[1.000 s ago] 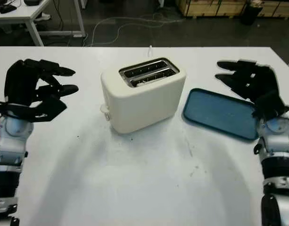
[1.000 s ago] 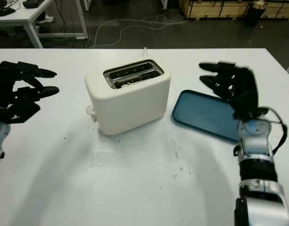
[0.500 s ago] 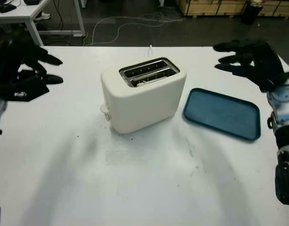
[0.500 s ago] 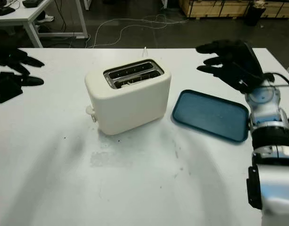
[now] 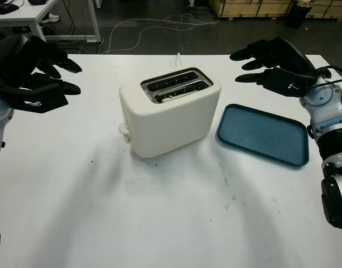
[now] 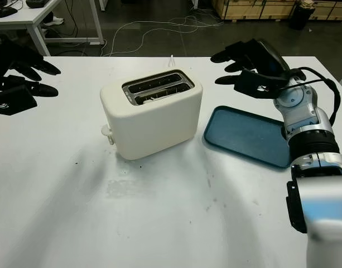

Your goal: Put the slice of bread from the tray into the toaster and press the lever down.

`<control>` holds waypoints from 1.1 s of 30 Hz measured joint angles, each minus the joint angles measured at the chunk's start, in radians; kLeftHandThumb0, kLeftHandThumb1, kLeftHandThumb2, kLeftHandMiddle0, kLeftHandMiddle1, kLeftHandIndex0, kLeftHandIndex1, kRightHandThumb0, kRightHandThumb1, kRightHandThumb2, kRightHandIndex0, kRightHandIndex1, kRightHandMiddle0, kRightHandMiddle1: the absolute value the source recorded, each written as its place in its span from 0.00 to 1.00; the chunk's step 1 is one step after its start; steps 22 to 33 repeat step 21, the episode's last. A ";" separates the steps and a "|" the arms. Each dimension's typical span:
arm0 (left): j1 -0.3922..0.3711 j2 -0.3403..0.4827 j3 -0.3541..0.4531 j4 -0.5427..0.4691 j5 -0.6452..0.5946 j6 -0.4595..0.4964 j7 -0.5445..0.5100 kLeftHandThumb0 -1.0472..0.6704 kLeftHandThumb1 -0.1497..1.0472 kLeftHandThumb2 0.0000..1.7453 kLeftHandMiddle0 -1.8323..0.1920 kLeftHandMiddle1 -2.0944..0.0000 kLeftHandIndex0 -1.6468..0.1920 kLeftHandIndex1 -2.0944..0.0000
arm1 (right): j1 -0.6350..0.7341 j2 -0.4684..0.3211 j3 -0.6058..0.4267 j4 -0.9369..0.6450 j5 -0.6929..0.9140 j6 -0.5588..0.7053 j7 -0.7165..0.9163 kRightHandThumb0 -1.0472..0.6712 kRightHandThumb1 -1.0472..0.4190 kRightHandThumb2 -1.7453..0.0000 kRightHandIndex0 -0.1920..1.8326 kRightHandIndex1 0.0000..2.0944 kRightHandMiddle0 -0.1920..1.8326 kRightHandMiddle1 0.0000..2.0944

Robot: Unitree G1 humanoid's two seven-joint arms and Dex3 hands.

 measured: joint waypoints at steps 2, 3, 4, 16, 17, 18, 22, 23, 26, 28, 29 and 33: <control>0.002 -0.001 -0.001 -0.001 0.000 0.001 0.000 0.00 0.70 0.00 0.27 0.84 0.19 1.00 | 0.000 0.000 0.000 -0.001 0.000 0.000 0.000 0.30 0.21 1.00 0.59 0.01 0.54 0.00; 0.003 -0.001 -0.002 -0.001 0.000 0.000 0.000 0.00 0.70 0.00 0.27 0.84 0.18 1.00 | 0.000 0.000 0.000 -0.001 0.000 -0.001 0.000 0.29 0.21 1.00 0.59 0.01 0.54 0.00; 0.003 -0.001 -0.004 -0.001 0.000 0.000 0.000 0.00 0.70 0.00 0.27 0.84 0.19 1.00 | 0.000 0.000 0.000 -0.002 0.000 -0.001 0.000 0.29 0.21 1.00 0.59 0.01 0.54 0.00; 0.028 -0.010 -0.023 0.000 0.003 -0.002 -0.007 0.00 0.71 0.00 0.27 0.84 0.20 1.00 | 0.000 0.000 0.000 -0.018 0.000 -0.016 0.000 0.29 0.20 1.00 0.59 0.01 0.55 0.00; 0.028 -0.011 -0.024 0.000 0.004 -0.002 -0.007 0.00 0.71 0.00 0.27 0.85 0.20 1.00 | 0.000 0.000 -0.001 -0.018 0.001 -0.020 0.001 0.30 0.20 1.00 0.59 0.01 0.55 0.00; 0.029 -0.012 -0.024 0.000 0.004 -0.001 -0.007 0.00 0.71 0.00 0.27 0.85 0.20 1.00 | 0.000 0.000 -0.002 -0.018 0.002 -0.024 0.002 0.30 0.19 1.00 0.59 0.01 0.55 0.00; 0.030 -0.015 -0.024 0.000 0.004 0.002 -0.007 0.00 0.71 0.00 0.27 0.85 0.20 1.00 | 0.000 0.000 -0.004 -0.018 0.003 -0.025 0.008 0.29 0.20 1.00 0.60 0.01 0.55 0.00; 0.030 -0.015 -0.024 0.000 0.004 0.002 -0.007 0.00 0.71 0.00 0.27 0.85 0.20 1.00 | 0.000 0.000 -0.004 -0.018 0.003 -0.025 0.008 0.29 0.20 1.00 0.60 0.01 0.55 0.00; 0.030 -0.015 -0.024 0.000 0.004 0.002 -0.007 0.00 0.71 0.00 0.27 0.85 0.20 1.00 | 0.000 0.000 -0.004 -0.018 0.003 -0.025 0.008 0.29 0.20 1.00 0.60 0.01 0.55 0.00; 0.030 -0.015 -0.024 0.000 0.004 0.002 -0.007 0.00 0.71 0.00 0.27 0.85 0.20 1.00 | 0.000 0.000 -0.004 -0.018 0.003 -0.025 0.008 0.29 0.20 1.00 0.60 0.01 0.55 0.00; 0.030 -0.015 -0.024 0.000 0.004 0.002 -0.007 0.00 0.71 0.00 0.27 0.85 0.20 1.00 | 0.000 0.000 -0.004 -0.018 0.003 -0.025 0.008 0.29 0.20 1.00 0.60 0.01 0.55 0.00; 0.030 -0.015 -0.024 0.000 0.004 0.002 -0.007 0.00 0.71 0.00 0.27 0.85 0.20 1.00 | 0.000 0.000 -0.004 -0.018 0.003 -0.025 0.008 0.29 0.20 1.00 0.60 0.01 0.55 0.00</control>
